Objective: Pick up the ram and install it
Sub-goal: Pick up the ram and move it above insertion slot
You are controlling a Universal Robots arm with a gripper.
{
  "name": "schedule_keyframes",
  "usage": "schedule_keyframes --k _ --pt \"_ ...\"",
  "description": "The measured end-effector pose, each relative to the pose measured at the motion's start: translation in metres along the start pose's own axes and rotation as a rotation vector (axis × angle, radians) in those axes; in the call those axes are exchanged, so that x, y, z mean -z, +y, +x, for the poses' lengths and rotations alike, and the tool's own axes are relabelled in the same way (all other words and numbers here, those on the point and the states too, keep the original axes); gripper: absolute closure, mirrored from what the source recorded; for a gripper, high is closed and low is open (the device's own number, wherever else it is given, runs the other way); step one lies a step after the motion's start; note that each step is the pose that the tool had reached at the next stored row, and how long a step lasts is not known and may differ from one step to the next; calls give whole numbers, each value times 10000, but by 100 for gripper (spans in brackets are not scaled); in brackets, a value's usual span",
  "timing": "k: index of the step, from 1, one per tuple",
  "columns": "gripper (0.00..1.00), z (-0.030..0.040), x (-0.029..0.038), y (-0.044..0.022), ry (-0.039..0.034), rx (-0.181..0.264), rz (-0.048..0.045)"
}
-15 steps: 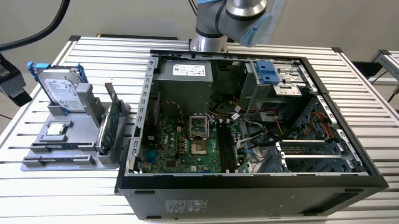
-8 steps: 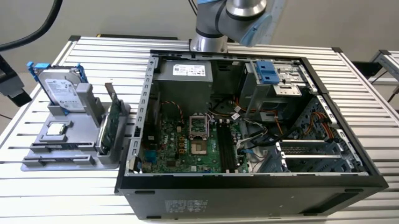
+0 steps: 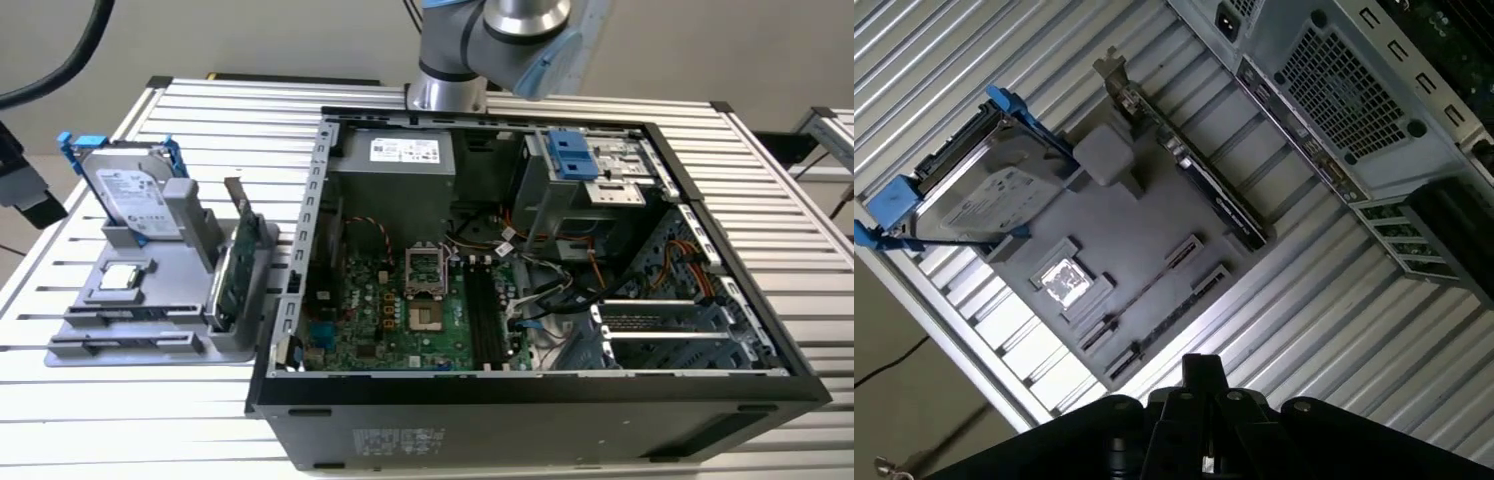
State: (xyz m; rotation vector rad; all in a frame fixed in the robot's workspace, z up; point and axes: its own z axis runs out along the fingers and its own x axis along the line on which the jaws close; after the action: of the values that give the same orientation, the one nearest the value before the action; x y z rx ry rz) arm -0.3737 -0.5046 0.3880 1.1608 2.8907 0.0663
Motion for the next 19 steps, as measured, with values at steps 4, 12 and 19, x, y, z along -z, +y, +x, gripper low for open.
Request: schedule_keyframes --k 4,12,19 --pt "100 2 1 -2 -17 -349 3" --pt "100 5 3 -5 -50 -1006 8" --pt "100 8 5 -7 -75 -1532 13"
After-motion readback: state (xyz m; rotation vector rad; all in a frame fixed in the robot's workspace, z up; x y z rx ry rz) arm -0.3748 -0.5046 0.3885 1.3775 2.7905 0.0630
